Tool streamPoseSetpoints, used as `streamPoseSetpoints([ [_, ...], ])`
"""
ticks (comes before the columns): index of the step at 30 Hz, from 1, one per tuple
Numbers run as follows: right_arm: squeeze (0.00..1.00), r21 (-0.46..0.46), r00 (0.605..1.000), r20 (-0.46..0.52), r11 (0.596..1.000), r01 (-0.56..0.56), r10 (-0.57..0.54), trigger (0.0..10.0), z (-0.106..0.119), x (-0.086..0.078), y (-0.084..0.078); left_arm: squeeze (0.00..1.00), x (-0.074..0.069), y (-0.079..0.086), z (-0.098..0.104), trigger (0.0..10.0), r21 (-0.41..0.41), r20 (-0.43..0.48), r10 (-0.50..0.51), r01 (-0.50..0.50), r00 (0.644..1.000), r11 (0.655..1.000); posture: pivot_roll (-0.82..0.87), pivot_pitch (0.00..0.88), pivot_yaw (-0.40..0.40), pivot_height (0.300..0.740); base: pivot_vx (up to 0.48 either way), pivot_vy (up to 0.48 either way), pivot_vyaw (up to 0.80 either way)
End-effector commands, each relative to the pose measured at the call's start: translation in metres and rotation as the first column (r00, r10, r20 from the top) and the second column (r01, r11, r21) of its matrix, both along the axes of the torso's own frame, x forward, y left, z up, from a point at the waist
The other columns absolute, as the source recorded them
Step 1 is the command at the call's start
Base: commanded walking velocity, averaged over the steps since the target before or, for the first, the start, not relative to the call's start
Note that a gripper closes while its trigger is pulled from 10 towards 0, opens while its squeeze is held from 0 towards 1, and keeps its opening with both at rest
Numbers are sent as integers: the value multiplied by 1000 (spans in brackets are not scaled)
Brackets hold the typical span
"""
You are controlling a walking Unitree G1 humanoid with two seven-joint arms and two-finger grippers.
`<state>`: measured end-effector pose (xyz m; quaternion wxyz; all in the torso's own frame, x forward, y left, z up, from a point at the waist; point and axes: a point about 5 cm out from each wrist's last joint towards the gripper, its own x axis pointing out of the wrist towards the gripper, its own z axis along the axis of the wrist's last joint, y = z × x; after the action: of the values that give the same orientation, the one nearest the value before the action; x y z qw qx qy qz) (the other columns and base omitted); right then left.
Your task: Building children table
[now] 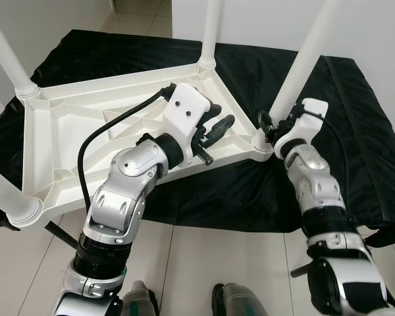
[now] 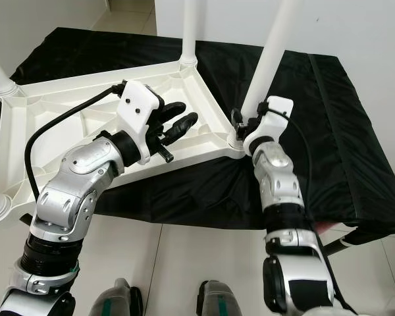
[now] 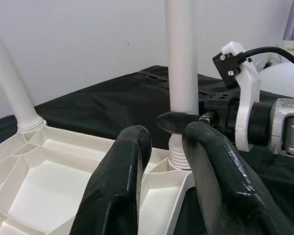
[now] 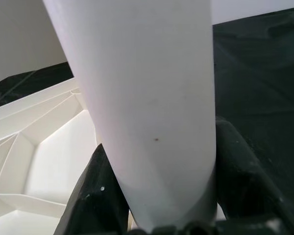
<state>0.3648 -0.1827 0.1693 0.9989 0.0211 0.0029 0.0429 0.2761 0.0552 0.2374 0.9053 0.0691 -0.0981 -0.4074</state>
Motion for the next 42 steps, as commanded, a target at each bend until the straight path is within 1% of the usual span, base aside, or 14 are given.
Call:
streamPoseSetpoints([
  [1, 0, -47, 996, -93, 999, 14, -18, 10000, -24, -5, -5, 0, 2, 2, 2, 10000, -13, 4, 66, -66, 998, 998, -48, 80, 10, 740, 0, 0, 0],
  [2, 0, -47, 996, -93, 999, 14, -18, 10000, -24, -5, -5, 0, 2, 2, 2, 10000, -13, 4, 66, -66, 998, 998, -48, 80, 10, 740, 0, 0, 0],
  [3, 0, -100, 997, -73, 995, -19, 12, 10000, -25, -8, 1, 0, 2, 2, 2, 10000, -14, 3, 69, -69, 998, 998, -48, 80, 10, 740, 0, 0, 0],
  [4, 0, -100, 997, -73, 995, -19, 12, 10000, -25, -8, 1, 0, 2, 2, 2, 10000, -14, 3, 69, -69, 998, 998, -48, 80, 10, 740, 0, 0, 0],
  [6, 0, -130, 998, -54, 990, -52, 45, 10000, -26, -12, 7, 0, 1, 3, 2, 10000, -15, 4, 71, -71, 997, 997, -48, 80, 10, 740, 0, 0, 0],
  [12, 0, -131, 996, -52, 989, -74, 68, 10000, -33, -20, 14, 0, 2, 3, 2, 10000, -18, 2, 77, -77, 997, 997, -47, 81, 5, 740, 0, 0, 0],
  [22, 0, -113, 997, -77, 993, -32, 23, 10000, -45, -28, 8, 0, 2, 3, 3, 10000, -16, 6, 74, -73, 997, 997, -50, 78, 9, 740, 0, 0, 0],
  [26, 0, -113, 998, -58, 993, -18, 11, 10000, -45, -32, 6, 0, 2, 3, 3, 10000, -15, 8, 72, -72, 997, 997, -54, 73, 13, 740, 0, 0, 0],
  [27, 0, -137, 999, -41, 990, -28, 23, 10000, -45, -35, 8, 0, 2, 3, 3, 10000, -15, 8, 71, -71, 997, 997, -53, 72, 14, 740, 0, 0, 0],
  [28, 0, -137, 999, -41, 990, -28, 23, 10000, -45, -35, 8, 0, 2, 3, 3, 10000, -15, 8, 71, -71, 997, 997, -53, 72, 14, 740, 0, 0, 0],
  [29, 0, -173, 999, 12, 984, -48, 51, 10000, -41, -39, 11, 0, 2, 3, 4, 10000, -13, 9, 71, -70, 997, 997, -53, 75, 14, 740, 0, 0, 0],
  [33, 0, -204, 994, 53, 975, -82, 95, 10000, -38, -43, 16, 0, 2, 3, 4, 10000, -13, 9, 69, -68, 998, 998, -55, 75, 16, 740, 0, 0, 0],
  [39, 0, -141, 999, 3, 989, -50, 51, 10000, -39, -38, 11, 0, 2, 2, 4, 10000, -13, 8, 67, -67, 998, 998, -52, 71, 15, 740, 0, 0, 0],
  [42, 0, -69, 999, -47, 998, -3, 0, 10000, -37, -30, 4, 0, 2, 2, 4, 10000, -12, 11, 67, -66, 998, 998, -51, 68, 14, 740, 0, 0, 0],
])
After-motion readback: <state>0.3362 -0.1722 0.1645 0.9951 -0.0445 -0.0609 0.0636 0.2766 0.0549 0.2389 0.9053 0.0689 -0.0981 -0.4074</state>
